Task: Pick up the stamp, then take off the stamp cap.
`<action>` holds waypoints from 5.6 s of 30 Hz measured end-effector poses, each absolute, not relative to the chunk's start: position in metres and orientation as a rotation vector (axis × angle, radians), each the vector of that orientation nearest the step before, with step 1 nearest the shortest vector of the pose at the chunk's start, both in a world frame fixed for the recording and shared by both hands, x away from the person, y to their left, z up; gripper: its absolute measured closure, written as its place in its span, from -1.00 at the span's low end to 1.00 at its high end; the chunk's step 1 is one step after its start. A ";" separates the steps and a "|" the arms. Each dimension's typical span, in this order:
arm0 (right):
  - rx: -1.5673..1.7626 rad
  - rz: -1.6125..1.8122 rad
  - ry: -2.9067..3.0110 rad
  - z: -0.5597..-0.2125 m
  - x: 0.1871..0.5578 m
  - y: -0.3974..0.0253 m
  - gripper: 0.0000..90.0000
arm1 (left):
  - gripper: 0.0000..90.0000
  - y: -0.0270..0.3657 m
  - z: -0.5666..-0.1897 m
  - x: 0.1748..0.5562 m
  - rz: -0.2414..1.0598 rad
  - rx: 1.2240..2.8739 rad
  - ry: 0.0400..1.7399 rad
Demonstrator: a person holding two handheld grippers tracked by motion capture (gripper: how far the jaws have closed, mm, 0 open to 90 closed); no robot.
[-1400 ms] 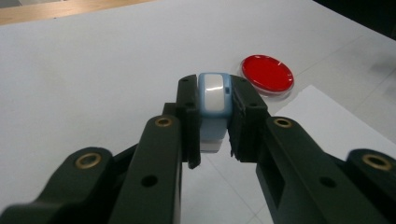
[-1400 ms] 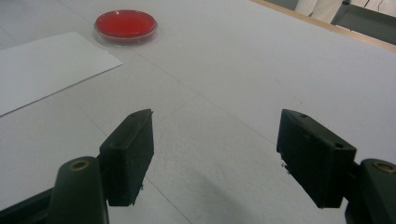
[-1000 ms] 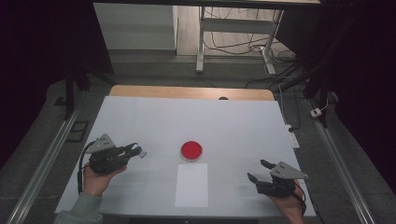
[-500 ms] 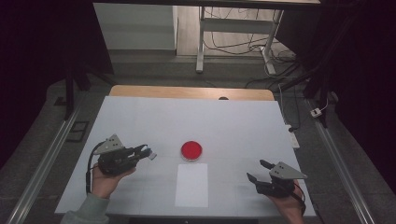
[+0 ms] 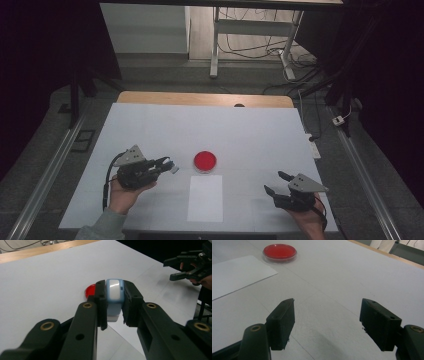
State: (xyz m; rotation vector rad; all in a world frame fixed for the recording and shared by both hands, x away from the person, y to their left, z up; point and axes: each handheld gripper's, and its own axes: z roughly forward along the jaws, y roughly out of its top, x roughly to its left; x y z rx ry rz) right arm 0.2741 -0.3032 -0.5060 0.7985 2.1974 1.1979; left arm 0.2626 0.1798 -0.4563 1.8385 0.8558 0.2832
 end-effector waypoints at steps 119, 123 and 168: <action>0.696 1.283 2.202 -0.505 0.263 -0.235 -0.32 | 0.68 0.095 -0.470 0.266 0.139 1.900 0.742; 0.684 1.287 2.202 -0.506 0.262 -0.229 -0.31 | 0.68 0.095 -0.471 0.266 0.138 1.901 0.743; 0.581 1.276 2.285 -0.517 0.254 -0.171 -0.30 | 0.68 0.089 -0.472 0.265 0.144 1.891 0.737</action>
